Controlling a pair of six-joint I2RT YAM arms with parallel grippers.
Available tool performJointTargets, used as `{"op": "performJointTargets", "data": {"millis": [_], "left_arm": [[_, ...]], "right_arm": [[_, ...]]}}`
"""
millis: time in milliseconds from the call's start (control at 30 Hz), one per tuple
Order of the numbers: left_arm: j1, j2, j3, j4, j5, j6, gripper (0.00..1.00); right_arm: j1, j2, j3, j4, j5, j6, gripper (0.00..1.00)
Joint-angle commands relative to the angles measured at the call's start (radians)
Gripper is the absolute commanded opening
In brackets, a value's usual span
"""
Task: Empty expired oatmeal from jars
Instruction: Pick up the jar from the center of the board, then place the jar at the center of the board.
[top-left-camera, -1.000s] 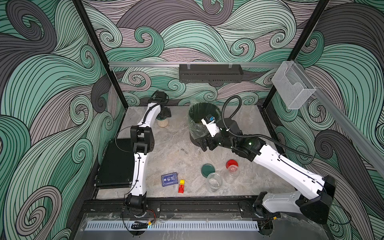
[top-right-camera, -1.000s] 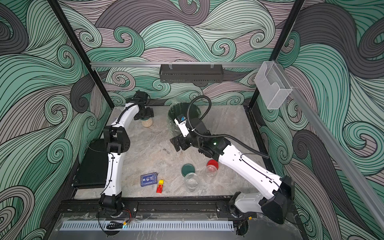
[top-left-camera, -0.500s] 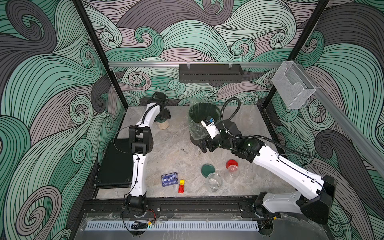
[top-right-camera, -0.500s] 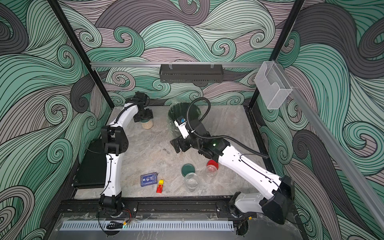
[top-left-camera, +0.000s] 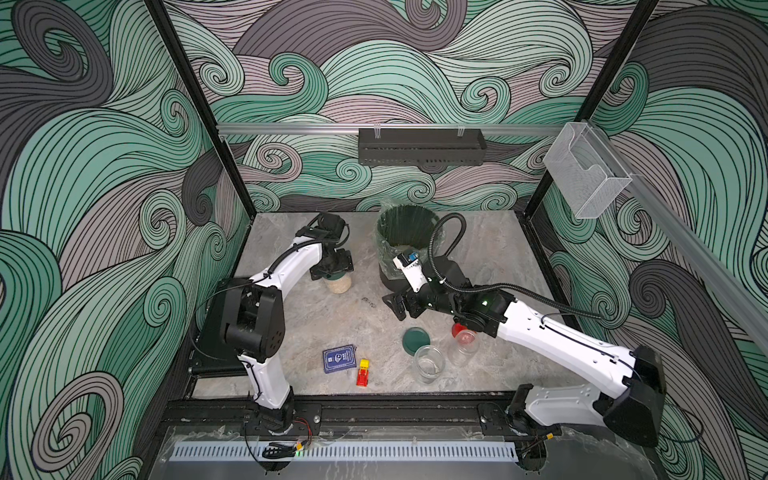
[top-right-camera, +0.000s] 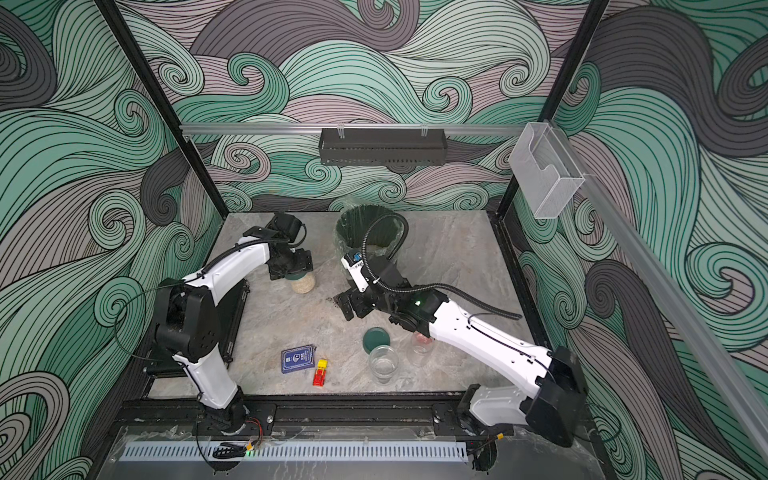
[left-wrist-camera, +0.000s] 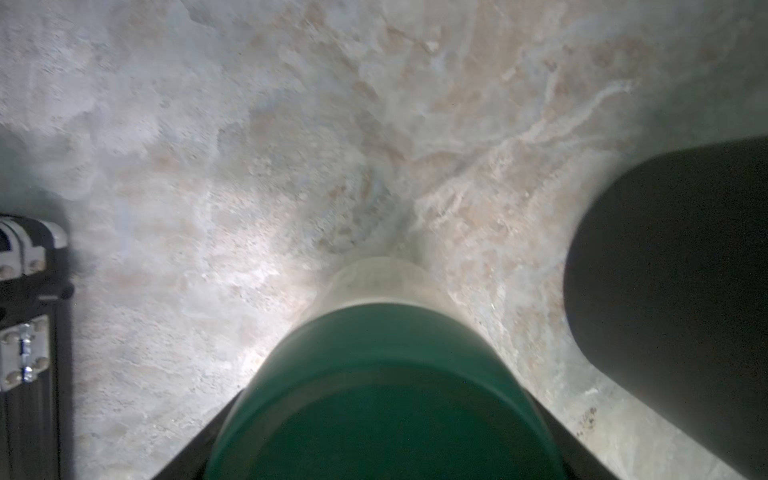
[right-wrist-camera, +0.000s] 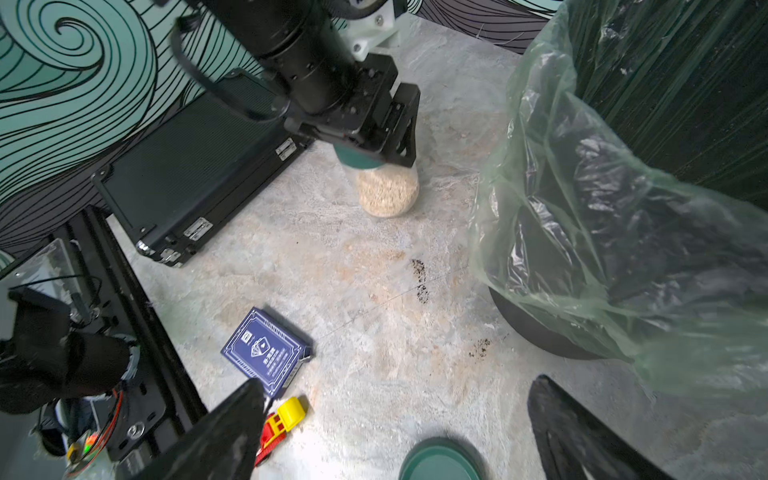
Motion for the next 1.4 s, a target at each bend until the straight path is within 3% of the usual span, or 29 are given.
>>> {"op": "performJointTargets", "data": {"millis": [0, 300, 733, 833, 1033, 1367], "left_arm": [[-0.055, -0.073, -0.037, 0.058, -0.033, -0.038, 0.55], [-0.134, -0.154, -0.145, 0.126, 0.029, -0.037, 0.55], [-0.212, -0.16, -0.193, 0.122, -0.007, -0.055, 0.56], [-0.218, -0.176, -0.216, 0.134, -0.003, -0.052, 0.61], [-0.22, -0.21, -0.258, 0.177, 0.066, -0.024, 0.81], [-0.218, -0.229, -0.239, 0.194, 0.163, 0.01, 0.97]], "right_arm": [[0.004, 0.081, 0.03, 0.087, 0.049, 0.021, 0.98], [-0.038, 0.239, 0.132, 0.114, 0.081, 0.021, 0.98], [-0.13, 0.22, 0.112, 0.115, 0.07, 0.008, 0.98], [-0.127, 0.189, 0.093, 0.113, 0.015, 0.001, 0.97], [-0.119, 0.113, 0.024, 0.13, -0.077, -0.004, 0.96], [-0.092, 0.079, 0.029, 0.029, -0.15, -0.002, 0.96]]}}
